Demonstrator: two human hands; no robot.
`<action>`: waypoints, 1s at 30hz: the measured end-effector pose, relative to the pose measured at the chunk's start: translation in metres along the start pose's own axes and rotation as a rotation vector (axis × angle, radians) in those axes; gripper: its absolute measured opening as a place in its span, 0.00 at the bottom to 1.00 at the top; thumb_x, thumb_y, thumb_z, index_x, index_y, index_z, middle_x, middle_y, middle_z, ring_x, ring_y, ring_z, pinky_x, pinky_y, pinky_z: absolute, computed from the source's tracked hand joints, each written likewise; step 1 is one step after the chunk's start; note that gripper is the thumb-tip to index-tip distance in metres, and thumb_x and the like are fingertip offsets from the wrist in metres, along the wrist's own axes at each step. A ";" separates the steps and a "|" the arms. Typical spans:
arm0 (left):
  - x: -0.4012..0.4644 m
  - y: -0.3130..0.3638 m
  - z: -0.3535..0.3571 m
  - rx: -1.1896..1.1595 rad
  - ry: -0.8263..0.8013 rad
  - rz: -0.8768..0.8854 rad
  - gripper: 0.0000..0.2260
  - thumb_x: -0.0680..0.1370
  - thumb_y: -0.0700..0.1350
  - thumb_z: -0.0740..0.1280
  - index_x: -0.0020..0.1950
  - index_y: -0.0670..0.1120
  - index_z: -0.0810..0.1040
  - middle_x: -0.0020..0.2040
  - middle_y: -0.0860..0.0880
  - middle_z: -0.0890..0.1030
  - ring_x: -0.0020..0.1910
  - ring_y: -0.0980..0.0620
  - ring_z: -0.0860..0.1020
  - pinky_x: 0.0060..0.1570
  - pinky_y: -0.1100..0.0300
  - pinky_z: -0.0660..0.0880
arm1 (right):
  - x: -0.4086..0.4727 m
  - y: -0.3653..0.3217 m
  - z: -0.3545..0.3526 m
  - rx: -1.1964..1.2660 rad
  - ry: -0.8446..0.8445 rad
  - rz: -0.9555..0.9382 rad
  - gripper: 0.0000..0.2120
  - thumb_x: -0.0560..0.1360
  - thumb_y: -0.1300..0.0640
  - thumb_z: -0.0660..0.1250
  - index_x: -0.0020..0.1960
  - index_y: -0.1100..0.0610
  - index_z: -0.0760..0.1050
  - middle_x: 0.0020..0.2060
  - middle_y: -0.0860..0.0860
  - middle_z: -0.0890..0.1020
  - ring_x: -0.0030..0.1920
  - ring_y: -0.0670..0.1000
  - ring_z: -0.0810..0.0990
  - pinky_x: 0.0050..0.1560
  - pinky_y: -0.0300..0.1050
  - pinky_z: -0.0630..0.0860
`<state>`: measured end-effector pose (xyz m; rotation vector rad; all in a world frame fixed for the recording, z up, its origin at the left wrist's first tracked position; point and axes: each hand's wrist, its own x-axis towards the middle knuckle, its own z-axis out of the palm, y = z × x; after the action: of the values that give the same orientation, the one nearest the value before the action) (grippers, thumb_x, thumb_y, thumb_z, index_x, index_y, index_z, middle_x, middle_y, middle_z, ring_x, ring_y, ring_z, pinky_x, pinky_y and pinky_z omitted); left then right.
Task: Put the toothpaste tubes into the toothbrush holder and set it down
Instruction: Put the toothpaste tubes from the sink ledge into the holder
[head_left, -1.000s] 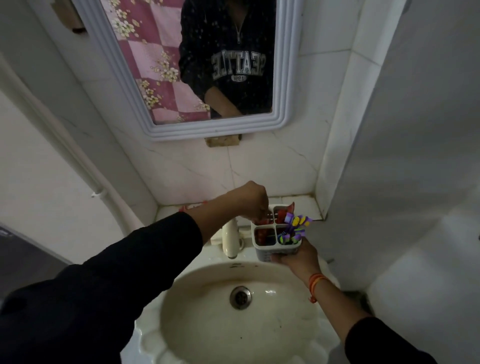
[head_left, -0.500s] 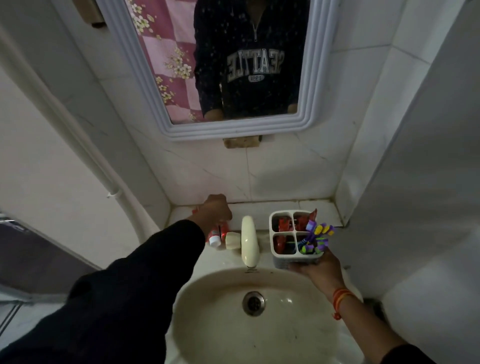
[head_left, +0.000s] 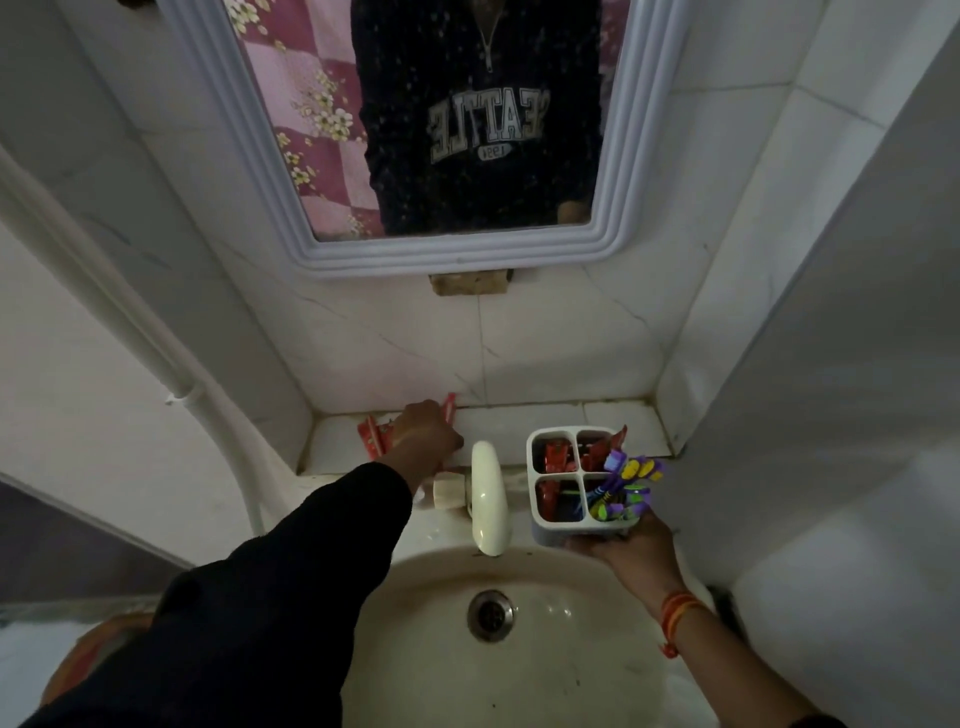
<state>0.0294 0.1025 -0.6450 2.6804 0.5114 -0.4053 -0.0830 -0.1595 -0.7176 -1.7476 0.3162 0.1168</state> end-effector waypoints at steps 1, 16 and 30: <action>-0.001 0.002 -0.002 -0.017 0.012 0.026 0.21 0.70 0.51 0.75 0.58 0.41 0.80 0.55 0.42 0.83 0.53 0.42 0.83 0.44 0.57 0.77 | 0.000 0.000 0.000 -0.004 -0.003 0.004 0.30 0.54 0.72 0.82 0.47 0.46 0.77 0.43 0.43 0.83 0.44 0.37 0.80 0.53 0.48 0.78; -0.092 0.099 -0.093 -0.053 0.134 0.569 0.13 0.73 0.46 0.79 0.53 0.42 0.85 0.43 0.47 0.86 0.38 0.53 0.86 0.45 0.54 0.85 | -0.008 -0.009 -0.004 -0.015 -0.031 -0.069 0.30 0.55 0.70 0.82 0.54 0.55 0.78 0.44 0.47 0.84 0.44 0.35 0.79 0.45 0.26 0.78; -0.089 0.107 -0.021 0.226 0.019 0.477 0.06 0.71 0.41 0.73 0.35 0.44 0.77 0.35 0.46 0.79 0.40 0.44 0.85 0.40 0.53 0.84 | -0.006 -0.008 -0.004 -0.050 -0.038 -0.056 0.28 0.56 0.70 0.82 0.53 0.58 0.79 0.43 0.50 0.83 0.38 0.33 0.81 0.37 0.21 0.73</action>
<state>-0.0028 -0.0066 -0.5626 2.8992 -0.1866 -0.3113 -0.0869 -0.1607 -0.7074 -1.8001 0.2385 0.1178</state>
